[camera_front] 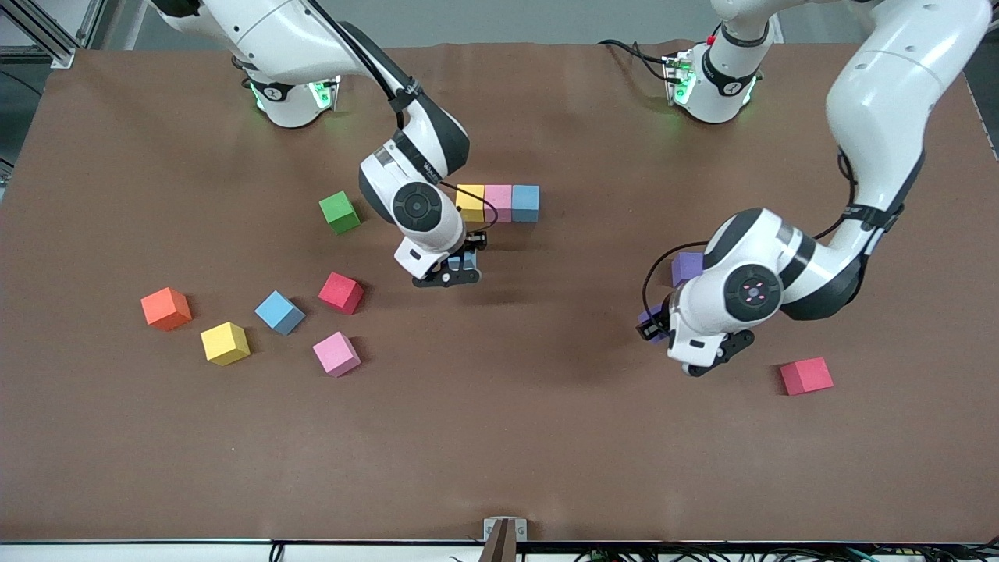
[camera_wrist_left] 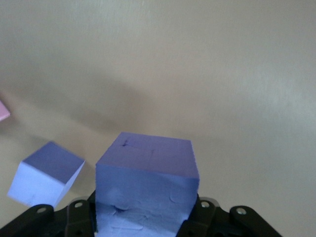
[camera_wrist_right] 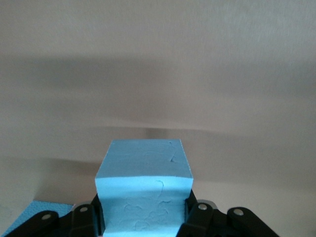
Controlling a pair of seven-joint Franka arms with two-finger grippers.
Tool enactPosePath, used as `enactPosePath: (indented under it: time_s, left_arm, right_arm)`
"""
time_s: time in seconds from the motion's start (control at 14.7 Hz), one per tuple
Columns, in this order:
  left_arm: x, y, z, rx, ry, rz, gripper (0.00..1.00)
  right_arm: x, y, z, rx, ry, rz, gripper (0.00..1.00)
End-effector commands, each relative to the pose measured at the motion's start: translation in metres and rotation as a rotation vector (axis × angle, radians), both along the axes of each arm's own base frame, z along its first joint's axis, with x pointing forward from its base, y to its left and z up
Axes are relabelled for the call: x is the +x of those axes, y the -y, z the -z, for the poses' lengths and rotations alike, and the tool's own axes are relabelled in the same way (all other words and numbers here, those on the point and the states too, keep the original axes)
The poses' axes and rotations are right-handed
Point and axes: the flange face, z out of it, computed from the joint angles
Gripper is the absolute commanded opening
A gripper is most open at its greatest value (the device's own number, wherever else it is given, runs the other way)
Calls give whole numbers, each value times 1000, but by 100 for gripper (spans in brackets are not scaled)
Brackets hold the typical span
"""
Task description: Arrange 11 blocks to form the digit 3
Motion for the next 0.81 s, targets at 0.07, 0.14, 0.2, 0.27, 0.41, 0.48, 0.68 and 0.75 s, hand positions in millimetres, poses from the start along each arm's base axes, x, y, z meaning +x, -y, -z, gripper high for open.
enactPosePath:
  time_s: [0.07, 0.14, 0.2, 0.27, 0.41, 0.48, 0.68, 0.75]
  left_arm:
    - [-32, 4, -14, 9, 4, -30, 27]
    - [-35, 11, -17, 22, 9, -66, 27]
    - [-39, 20, -16, 29, 4, -94, 27]
    - [-44, 32, -15, 34, 3, -117, 27]
    - [-50, 52, -11, 46, 30, -162, 27]
    - [-54, 57, -6, 60, 34, -163, 28]
    - [-64, 60, 7, 69, 27, -147, 30]
    - [-65, 60, 8, 64, 28, -147, 30]
  right_arm:
    - [-17, -7, 14, -20, -35, 16, 40]
    - [-19, -6, 17, -24, -41, 36, 40]
    - [-22, -9, 17, -29, -41, 44, 40]
    - [-25, -12, 17, -29, -39, 46, 40]
    - [-34, -17, 24, -24, -28, 43, 40]
    - [-39, -16, 31, -12, -9, 46, 39]
    - [-51, -21, 40, 5, 20, 52, 39]
    - [-54, -22, 40, -1, 14, 47, 39]
